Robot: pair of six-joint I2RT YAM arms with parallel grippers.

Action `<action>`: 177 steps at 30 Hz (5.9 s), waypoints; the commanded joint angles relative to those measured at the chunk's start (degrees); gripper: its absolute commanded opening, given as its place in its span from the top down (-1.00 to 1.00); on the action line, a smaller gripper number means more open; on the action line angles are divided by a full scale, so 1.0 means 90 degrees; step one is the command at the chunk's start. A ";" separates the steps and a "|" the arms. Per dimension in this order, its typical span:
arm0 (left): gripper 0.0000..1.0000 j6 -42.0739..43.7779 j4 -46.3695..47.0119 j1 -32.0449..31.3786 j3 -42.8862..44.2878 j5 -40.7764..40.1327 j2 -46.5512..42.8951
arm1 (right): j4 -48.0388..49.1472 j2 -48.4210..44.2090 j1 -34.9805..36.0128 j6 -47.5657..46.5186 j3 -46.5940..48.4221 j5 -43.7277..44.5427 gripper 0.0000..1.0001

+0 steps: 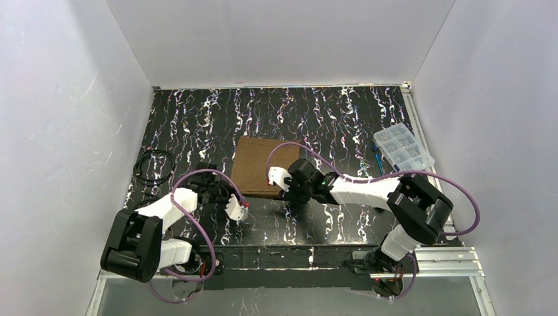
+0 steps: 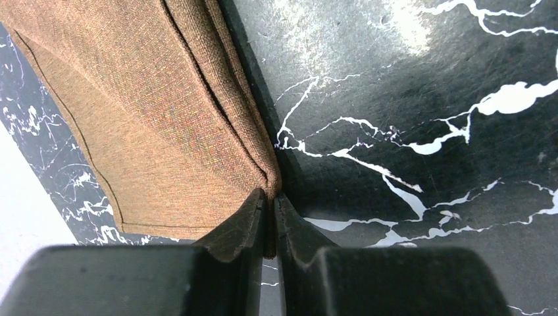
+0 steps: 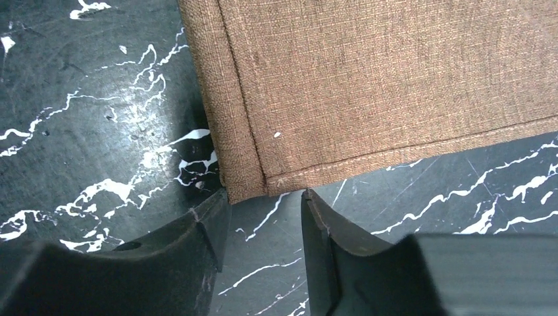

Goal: Fold the napkin into a case and place the utensils inside
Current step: Pick up the upper triangle-folded napkin from the center of the board, then turn over the upper triangle folded napkin at the center of the board.

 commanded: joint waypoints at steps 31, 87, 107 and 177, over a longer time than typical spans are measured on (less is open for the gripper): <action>0.95 -0.0951 -0.0515 -0.0355 0.0345 -0.0500 0.0423 | 0.0850 0.0110 0.0591 0.0285 -0.0184 0.1078 0.51; -0.42 -0.1929 -0.0108 -0.0691 -0.0386 -0.0481 -0.0819 | -0.1015 -0.0858 0.0274 0.1850 0.0835 -0.0429 0.97; -0.36 -0.2846 -0.0254 -0.1192 -0.0499 -0.0762 -0.1189 | -0.0699 -0.1107 -0.0417 0.2251 0.0956 -0.1116 0.97; 1.00 -0.5914 -0.3831 -0.0842 0.6307 -0.1225 0.4402 | -0.1219 0.0999 -0.2431 0.3766 0.2579 -0.1975 0.79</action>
